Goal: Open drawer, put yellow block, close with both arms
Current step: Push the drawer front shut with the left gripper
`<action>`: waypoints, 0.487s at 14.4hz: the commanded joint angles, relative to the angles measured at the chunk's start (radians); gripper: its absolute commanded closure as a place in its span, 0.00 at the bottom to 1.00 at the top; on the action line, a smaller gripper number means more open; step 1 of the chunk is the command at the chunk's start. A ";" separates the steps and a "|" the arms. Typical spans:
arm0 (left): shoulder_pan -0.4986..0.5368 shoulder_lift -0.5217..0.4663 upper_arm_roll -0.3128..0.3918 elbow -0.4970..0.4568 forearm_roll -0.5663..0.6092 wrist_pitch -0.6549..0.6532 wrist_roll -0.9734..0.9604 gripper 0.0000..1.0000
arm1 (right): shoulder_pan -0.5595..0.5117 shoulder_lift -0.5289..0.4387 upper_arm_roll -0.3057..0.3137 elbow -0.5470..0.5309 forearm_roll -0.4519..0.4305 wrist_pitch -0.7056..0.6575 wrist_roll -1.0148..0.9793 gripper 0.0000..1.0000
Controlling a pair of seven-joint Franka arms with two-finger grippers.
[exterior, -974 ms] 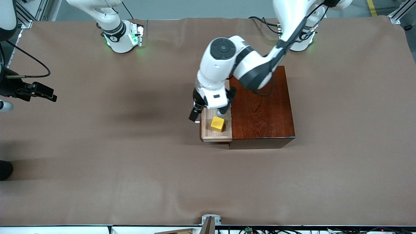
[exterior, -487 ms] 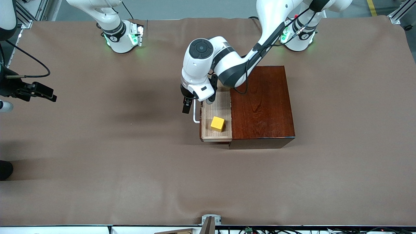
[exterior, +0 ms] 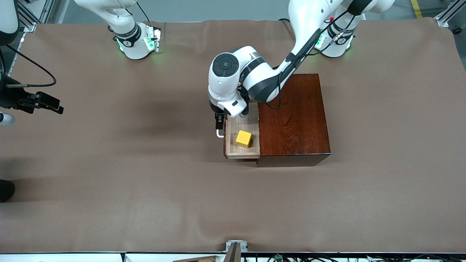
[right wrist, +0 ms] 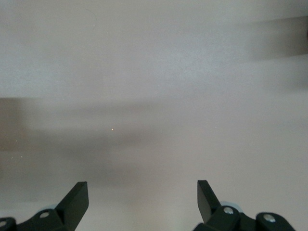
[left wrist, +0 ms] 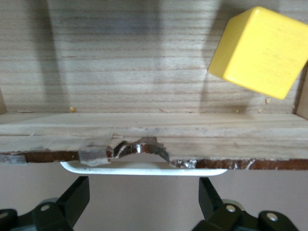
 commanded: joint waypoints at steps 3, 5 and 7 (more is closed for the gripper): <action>0.004 0.008 0.015 0.013 0.054 -0.057 -0.016 0.00 | -0.023 -0.014 0.020 -0.005 -0.011 0.000 -0.010 0.00; -0.002 0.004 0.015 0.009 0.088 -0.088 -0.017 0.00 | -0.021 -0.014 0.020 -0.005 -0.011 0.000 -0.010 0.00; -0.006 0.003 0.015 0.006 0.137 -0.128 -0.017 0.00 | -0.023 -0.014 0.020 -0.005 -0.011 0.000 -0.010 0.00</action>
